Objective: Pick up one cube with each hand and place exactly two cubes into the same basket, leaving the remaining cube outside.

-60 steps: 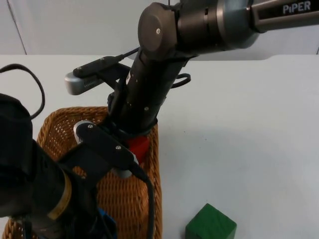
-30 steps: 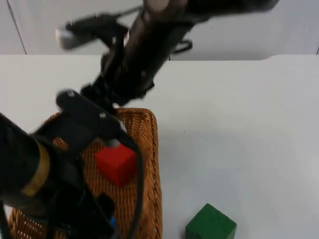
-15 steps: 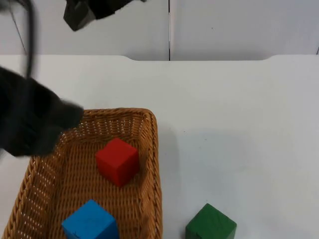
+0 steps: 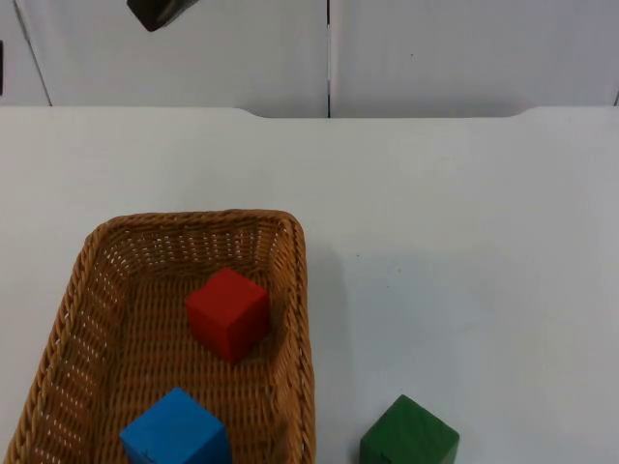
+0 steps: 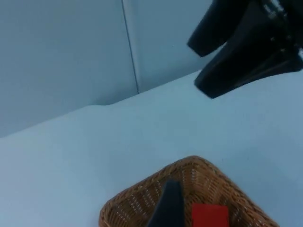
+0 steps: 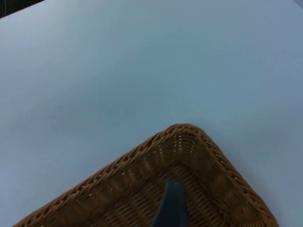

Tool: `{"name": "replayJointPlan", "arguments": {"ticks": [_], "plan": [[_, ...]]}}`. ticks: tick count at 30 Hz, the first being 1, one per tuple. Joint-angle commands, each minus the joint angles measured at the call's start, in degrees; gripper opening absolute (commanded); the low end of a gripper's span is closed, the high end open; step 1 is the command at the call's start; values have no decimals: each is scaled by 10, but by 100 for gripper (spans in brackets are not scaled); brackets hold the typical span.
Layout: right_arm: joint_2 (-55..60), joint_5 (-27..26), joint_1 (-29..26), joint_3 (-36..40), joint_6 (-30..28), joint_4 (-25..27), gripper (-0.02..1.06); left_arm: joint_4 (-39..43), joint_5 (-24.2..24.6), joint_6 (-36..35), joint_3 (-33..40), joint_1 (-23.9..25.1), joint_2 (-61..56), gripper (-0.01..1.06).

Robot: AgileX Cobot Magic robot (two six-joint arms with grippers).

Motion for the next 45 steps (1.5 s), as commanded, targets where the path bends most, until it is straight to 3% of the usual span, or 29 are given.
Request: {"name": "replayJointPlan", "arguments": {"ticks": [1, 27, 33, 40, 45], "plan": [[-18, 7, 2, 8, 2, 8, 66, 3, 9, -4, 0, -1, -3, 73], [-282, -123, 2, 356, 0, 17, 66, -31, 11, -3, 0, -1, -3, 73], [-348, -131, 2, 431, 0, 25, 66, -81, 19, 44, 0, -1, -6, 73], [-440, -136, 2, 507, 0, 25, 66, -206, 73, 170, 0, -1, -60, 73], [-508, -137, 2, 552, 0, 25, 66, -238, 125, 178, 0, -1, -130, 73]]}}
